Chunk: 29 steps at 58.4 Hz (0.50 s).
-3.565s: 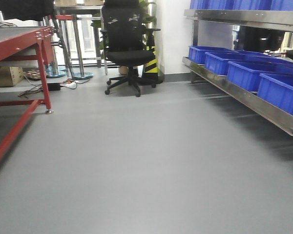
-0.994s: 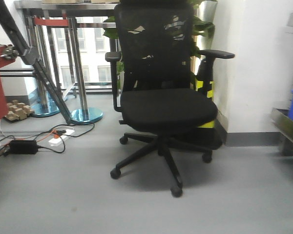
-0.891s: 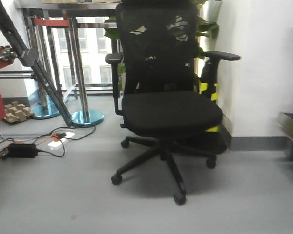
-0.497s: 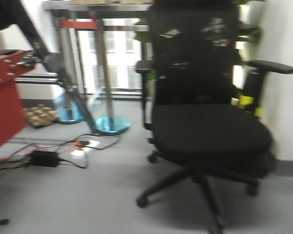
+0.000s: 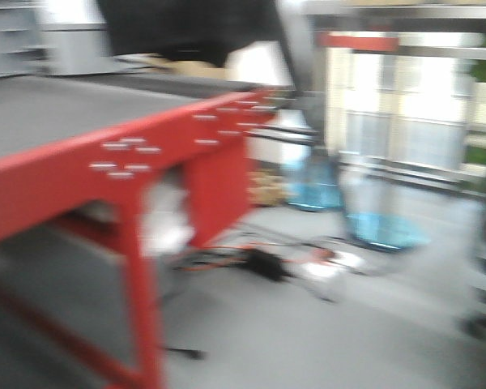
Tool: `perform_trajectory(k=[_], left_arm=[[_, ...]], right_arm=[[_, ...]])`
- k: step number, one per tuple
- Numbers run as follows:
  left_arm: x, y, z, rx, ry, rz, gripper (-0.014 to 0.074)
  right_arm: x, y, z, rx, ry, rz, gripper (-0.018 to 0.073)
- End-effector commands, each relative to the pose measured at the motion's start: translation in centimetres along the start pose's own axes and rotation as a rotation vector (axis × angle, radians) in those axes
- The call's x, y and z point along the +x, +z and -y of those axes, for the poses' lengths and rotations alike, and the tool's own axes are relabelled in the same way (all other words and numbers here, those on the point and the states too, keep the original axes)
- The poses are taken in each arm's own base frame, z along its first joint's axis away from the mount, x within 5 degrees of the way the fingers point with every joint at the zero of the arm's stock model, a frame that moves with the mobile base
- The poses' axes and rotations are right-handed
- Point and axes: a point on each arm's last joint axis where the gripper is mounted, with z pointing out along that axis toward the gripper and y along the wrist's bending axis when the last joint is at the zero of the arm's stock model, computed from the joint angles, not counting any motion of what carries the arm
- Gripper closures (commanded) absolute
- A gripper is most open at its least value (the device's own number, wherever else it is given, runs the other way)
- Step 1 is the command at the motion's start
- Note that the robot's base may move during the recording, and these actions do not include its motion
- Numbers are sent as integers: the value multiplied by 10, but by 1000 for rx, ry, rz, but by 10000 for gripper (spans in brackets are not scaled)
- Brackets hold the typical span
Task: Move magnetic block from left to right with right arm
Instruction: 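Drive the base across the room toward the black office chair, cube held, then turn and drive the base to the second carpeted table near cardboard boxes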
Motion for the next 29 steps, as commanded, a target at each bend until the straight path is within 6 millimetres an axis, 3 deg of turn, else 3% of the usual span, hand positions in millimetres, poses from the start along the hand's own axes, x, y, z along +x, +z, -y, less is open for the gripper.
perform_trajectory(k=[1, 29], left_arm=[[-5, -1, 0, 1, -11, 89, 722], [-5, -1, 0, 1, -11, 89, 722]], right_arm=[[-15, -2, -2, -13, -17, 97, 425], [-15, -2, -2, -13, -17, 97, 425]])
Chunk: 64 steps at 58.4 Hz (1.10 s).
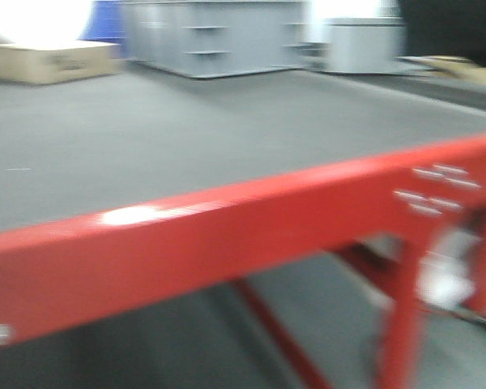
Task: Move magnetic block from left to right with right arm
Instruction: 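Turn and drive the base to the second carpeted table near cardboard boxes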
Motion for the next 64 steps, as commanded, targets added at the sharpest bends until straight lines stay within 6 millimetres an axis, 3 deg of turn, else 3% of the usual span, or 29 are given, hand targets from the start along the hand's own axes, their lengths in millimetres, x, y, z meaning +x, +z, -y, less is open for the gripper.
perform_trajectory(k=[1, 64], left_arm=[[-5, -1, 0, 1, -11, 89, 722], [-5, -1, 0, 1, -11, 89, 722]], right_arm=[[-15, -2, -2, -13, -17, 97, 425], [-15, -2, -2, -13, -17, 97, 425]])
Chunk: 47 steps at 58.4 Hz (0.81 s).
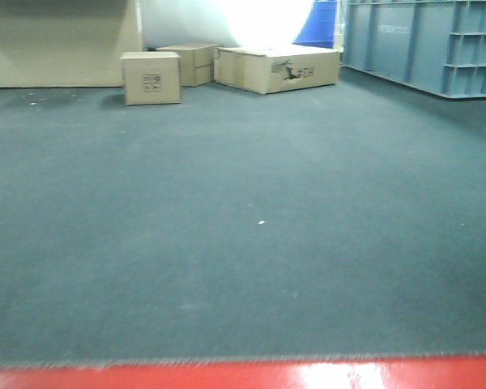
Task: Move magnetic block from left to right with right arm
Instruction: 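Turn and drive the base to the second carpeted table near cardboard boxes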
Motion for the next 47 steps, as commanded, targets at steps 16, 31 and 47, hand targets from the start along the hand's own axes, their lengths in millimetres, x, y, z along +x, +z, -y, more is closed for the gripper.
perform_trajectory(k=[16, 31, 47], left_arm=[[-5, -1, 0, 1, -11, 89, 722], [-5, -1, 0, 1, -11, 89, 722], [-5, -1, 0, 1, -11, 89, 722]], right_arm=[[-15, -2, -2, -13, -17, 97, 425], [-17, -2, -2, -20, -18, 125, 425], [-18, -2, -2, -22, -18, 133, 425]])
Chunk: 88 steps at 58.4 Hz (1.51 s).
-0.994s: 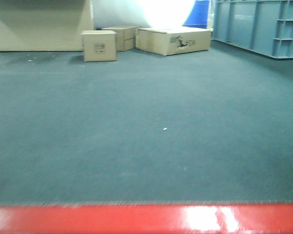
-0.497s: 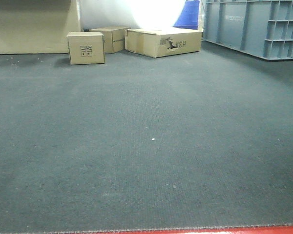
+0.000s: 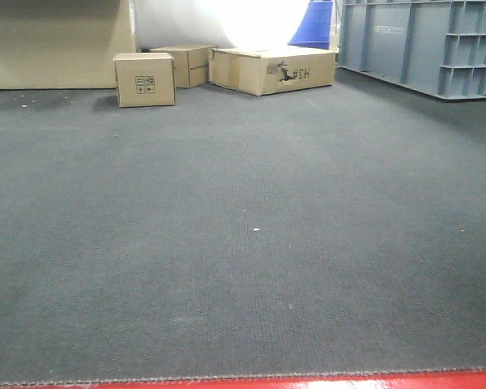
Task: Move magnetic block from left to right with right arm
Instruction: 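Turn and drive the base to the second carpeted table near cardboard boxes, then lower the red cube onto the carpet and open the right gripper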
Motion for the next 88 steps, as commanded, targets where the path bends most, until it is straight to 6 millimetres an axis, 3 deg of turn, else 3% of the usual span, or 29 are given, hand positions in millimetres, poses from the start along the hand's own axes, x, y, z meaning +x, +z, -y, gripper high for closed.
perform_trajectory(k=[1, 15, 23, 33, 48, 62, 77, 88], left_arm=[[-5, -1, 0, 1, -11, 89, 722], [-5, -1, 0, 1, -11, 89, 722], [-5, -1, 0, 1, -11, 89, 722], [-5, -1, 0, 1, -11, 89, 722], [-5, -1, 0, 1, -11, 89, 722], [-5, -1, 0, 1, -11, 89, 722], [-5, -1, 0, 1, -11, 89, 722], [-5, -1, 0, 1, -11, 89, 722]], right_arm=[[-16, -2, -2, -16, -18, 111, 425], [-21, -2, -3, -21, -16, 127, 425], [-40, 9, -7, -35, 1, 109, 425], [-71, 45, -26, -150, -32, 36, 425], [-86, 112, -89, -378, -122, -134, 425], [-61, 177, -148, -441, -220, -397, 425], [-12, 234, -176, -414, -281, -594, 425], [28, 264, -188, -399, -316, -708, 425]])
